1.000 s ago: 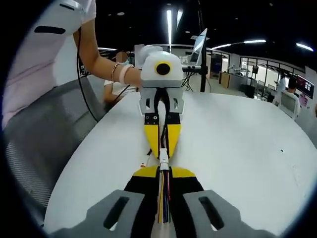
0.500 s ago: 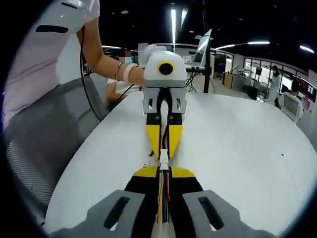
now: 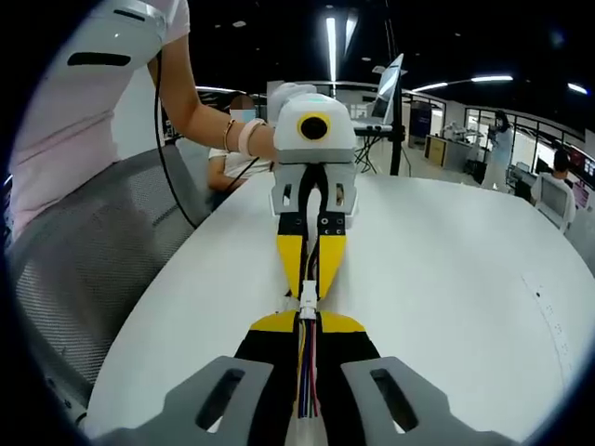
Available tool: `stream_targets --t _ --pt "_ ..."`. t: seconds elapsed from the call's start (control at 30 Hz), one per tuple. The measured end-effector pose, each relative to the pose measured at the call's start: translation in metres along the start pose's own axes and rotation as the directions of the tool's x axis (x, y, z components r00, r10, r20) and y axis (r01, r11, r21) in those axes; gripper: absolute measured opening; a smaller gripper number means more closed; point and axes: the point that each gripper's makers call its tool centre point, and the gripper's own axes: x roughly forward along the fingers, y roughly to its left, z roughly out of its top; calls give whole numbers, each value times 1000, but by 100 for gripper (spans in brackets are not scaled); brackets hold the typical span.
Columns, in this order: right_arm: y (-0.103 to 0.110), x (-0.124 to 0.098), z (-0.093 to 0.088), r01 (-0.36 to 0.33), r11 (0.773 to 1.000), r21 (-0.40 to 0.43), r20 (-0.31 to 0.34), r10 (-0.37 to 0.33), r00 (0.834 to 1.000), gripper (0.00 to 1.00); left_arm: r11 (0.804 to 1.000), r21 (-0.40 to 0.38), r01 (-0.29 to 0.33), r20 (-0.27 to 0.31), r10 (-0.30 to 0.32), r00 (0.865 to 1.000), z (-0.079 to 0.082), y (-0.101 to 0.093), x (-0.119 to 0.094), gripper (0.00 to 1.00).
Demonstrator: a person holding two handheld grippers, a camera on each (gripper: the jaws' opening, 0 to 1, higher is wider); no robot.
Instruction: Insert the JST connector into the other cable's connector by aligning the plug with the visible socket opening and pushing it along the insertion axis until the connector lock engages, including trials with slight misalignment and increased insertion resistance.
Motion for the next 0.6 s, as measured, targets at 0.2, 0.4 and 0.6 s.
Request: stream_targets --t 0.2,0.4,0.6 --pt "0 1 -2 -20 1000 10 -10 20 1000 0 1000 14 13 -8 -13 1000 -1 0 2 0" --pt "-3 3 -5 -13 1000 27 -15 13 1000 0 1000 18 11 -16 -11 1000 -3 3 6 0" --pt "-11 1 1 3 999 39 17 -4 1000 1 1000 29 3 -7 -3 1000 0 8 6 0"
